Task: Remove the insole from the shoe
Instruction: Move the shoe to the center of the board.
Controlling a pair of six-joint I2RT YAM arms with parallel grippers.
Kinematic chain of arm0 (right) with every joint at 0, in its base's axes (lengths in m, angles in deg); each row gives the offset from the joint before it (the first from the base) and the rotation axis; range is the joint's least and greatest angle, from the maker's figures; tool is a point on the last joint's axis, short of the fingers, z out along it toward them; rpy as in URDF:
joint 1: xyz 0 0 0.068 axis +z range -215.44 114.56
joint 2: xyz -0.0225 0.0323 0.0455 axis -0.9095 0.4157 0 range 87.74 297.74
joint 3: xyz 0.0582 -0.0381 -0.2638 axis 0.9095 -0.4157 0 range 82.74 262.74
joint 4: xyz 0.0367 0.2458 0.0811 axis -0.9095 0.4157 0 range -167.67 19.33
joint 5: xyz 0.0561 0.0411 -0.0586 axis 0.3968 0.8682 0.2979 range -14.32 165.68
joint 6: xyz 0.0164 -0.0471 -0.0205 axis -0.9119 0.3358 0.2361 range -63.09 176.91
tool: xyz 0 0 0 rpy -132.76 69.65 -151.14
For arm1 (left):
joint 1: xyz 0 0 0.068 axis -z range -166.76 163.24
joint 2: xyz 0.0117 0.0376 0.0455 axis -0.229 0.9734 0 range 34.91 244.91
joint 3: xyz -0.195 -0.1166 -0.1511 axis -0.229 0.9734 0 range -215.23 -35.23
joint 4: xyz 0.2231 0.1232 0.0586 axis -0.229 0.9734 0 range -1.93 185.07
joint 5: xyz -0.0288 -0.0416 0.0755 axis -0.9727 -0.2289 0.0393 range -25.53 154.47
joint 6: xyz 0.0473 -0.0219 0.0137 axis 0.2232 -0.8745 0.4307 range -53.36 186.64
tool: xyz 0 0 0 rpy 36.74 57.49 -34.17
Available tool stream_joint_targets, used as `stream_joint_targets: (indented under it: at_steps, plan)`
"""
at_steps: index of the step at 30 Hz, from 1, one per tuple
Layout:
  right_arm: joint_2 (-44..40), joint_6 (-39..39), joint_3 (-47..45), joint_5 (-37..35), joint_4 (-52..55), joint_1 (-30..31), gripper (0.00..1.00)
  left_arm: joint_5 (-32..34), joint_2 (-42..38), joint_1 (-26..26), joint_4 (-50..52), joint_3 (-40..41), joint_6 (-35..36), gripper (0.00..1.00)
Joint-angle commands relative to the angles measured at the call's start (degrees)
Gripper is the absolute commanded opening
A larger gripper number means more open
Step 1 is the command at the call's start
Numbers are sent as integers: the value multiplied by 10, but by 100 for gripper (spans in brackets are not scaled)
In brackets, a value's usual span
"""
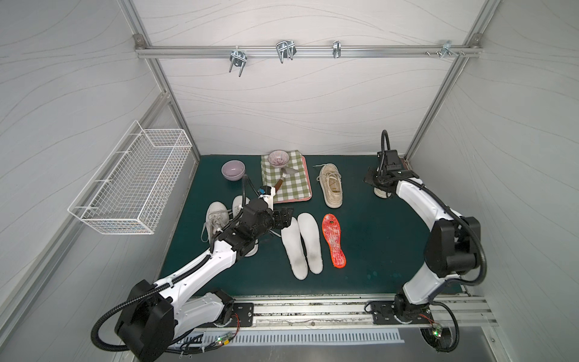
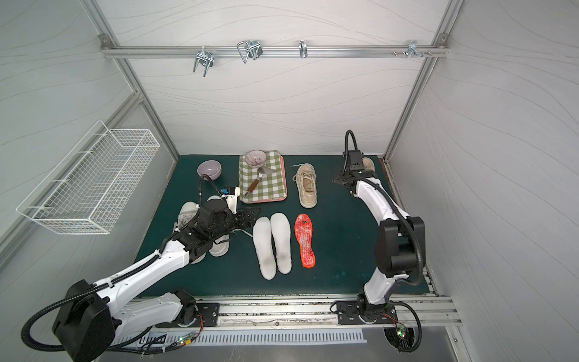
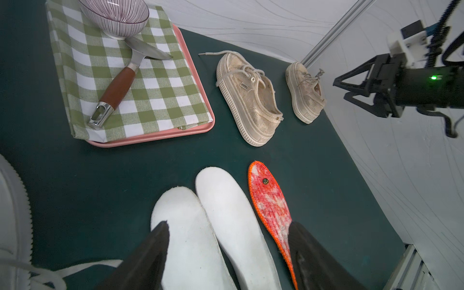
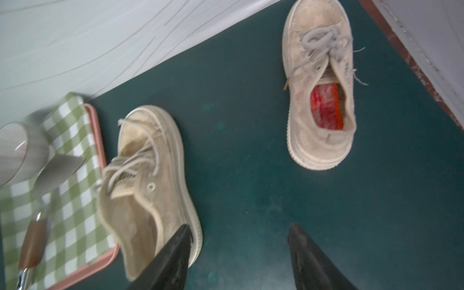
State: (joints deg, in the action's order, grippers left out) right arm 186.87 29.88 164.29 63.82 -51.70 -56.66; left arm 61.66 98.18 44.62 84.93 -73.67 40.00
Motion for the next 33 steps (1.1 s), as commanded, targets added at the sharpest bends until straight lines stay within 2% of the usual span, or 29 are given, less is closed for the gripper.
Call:
stream_joint_targets:
  at_steps: [1,7,16,20,21,24,27,33]
  plan:
    - [53,16,50,-6,37,-37,60,-7,-14,-3,-27,-3,12,77]
    - [161,19,155,26,73,-76,55,-16,-12,-3,-29,-5,14,78]
    - [285,41,287,16,119,-92,49,-19,-7,-3,-27,-6,18,79]
    - [326,42,320,31,134,-97,39,-13,-3,-3,-27,-6,18,79]
    - [331,42,322,39,134,-97,37,-11,-2,-3,-26,-6,18,79]
    - [332,43,329,83,146,-95,19,-10,-1,-3,-27,-7,17,79]
    - [305,48,307,81,159,-78,4,-19,1,-3,-32,-7,13,79]
    - [192,42,155,64,101,-47,0,-23,13,-3,-32,-10,8,79]
